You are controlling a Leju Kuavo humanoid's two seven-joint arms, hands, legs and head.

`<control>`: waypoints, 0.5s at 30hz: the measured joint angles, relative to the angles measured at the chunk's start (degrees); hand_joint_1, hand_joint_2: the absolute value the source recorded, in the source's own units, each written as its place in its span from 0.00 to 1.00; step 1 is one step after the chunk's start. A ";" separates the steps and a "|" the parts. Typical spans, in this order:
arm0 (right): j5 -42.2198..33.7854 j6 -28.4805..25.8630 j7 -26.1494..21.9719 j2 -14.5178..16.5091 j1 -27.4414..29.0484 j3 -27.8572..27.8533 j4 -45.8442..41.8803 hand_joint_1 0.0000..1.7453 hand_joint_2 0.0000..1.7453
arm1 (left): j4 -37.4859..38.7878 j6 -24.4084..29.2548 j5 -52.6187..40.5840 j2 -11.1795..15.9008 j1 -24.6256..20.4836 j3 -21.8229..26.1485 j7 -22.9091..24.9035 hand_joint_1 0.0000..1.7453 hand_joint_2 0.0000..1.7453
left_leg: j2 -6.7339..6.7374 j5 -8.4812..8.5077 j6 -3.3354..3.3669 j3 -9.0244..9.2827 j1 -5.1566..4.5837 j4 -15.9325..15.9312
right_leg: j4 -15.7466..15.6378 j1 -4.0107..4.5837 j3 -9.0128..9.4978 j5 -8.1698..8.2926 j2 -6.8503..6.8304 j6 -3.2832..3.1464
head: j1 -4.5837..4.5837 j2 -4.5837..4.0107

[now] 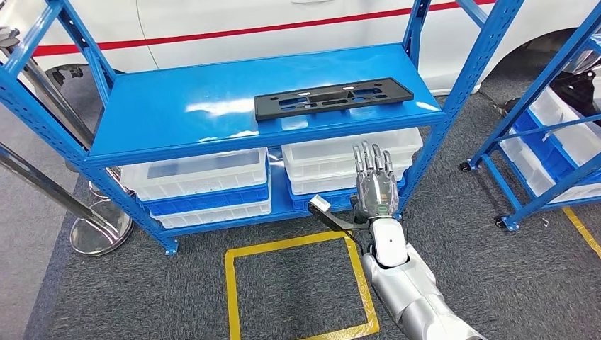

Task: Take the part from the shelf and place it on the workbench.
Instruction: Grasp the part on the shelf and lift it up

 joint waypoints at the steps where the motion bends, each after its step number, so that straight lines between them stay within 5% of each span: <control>1: 0.00 0.00 -0.04 0.00 -0.03 -0.24 -0.04 0.00 1.00 | 0.00 -0.01 -0.10 0.01 -0.04 -0.01 0.04 0.00 0.00 | -0.01 1.91 0.38 1.59 -0.14 -3.67 | -0.01 0.11 0.53 -0.44 0.02 0.19 | 0.01 0.00; 3: 0.00 0.00 -0.23 -0.02 -0.12 -0.81 -0.08 0.00 1.00 | 0.00 -0.05 -0.25 0.01 -0.18 -0.03 0.12 0.00 0.00 | 0.00 3.15 1.13 3.81 -0.46 -8.58 | -0.09 0.24 1.08 -1.10 0.03 0.74 | 0.03 0.00; 7: -0.01 -0.01 -0.81 -0.05 -0.10 -1.73 -0.09 0.00 1.00 | 0.00 -0.15 -0.63 -0.04 -0.31 -0.13 0.27 0.00 0.00 | -0.08 2.27 2.28 5.41 -0.26 -10.44 | 1.38 0.25 1.03 -1.28 -0.08 2.02 | 0.03 0.00; 9: -0.02 -0.01 -0.86 -0.08 -0.24 -2.21 -0.08 0.00 1.00 | 0.00 -0.20 -0.74 -0.12 -0.43 -0.21 0.28 0.00 0.00 | -0.10 1.97 2.84 6.38 -0.05 -10.95 | 6.08 0.08 -1.47 -3.17 -0.11 2.45 | 0.06 0.00; 12: -0.02 0.00 -0.87 -0.12 0.11 -2.86 -0.03 0.00 1.00 | 0.00 -0.31 -0.81 -0.22 -0.49 -0.30 0.33 0.00 0.00 | -0.12 1.03 3.10 7.31 -0.02 -10.95 | 15.08 -0.26 -8.15 -5.90 -0.12 3.04 | 0.06 0.00; 13: -0.02 0.00 -0.89 -0.14 0.27 -3.06 -0.02 0.00 1.00 | 0.00 -0.31 -0.84 -0.25 -0.46 -0.30 0.38 0.00 0.00 | -0.16 0.64 3.05 7.74 0.00 -10.93 | 15.35 -0.42 -9.26 -5.02 -0.13 3.20 | 0.06 0.00; 15: -0.01 0.00 -0.92 -0.22 0.36 -3.53 -0.03 0.00 1.00 | 0.00 -0.31 -0.93 -0.33 -0.45 -0.30 0.46 0.00 0.00 | -0.24 -0.26 2.76 8.91 0.10 -10.89 | 10.13 -0.75 -8.50 0.02 -0.22 3.42 | 0.07 0.00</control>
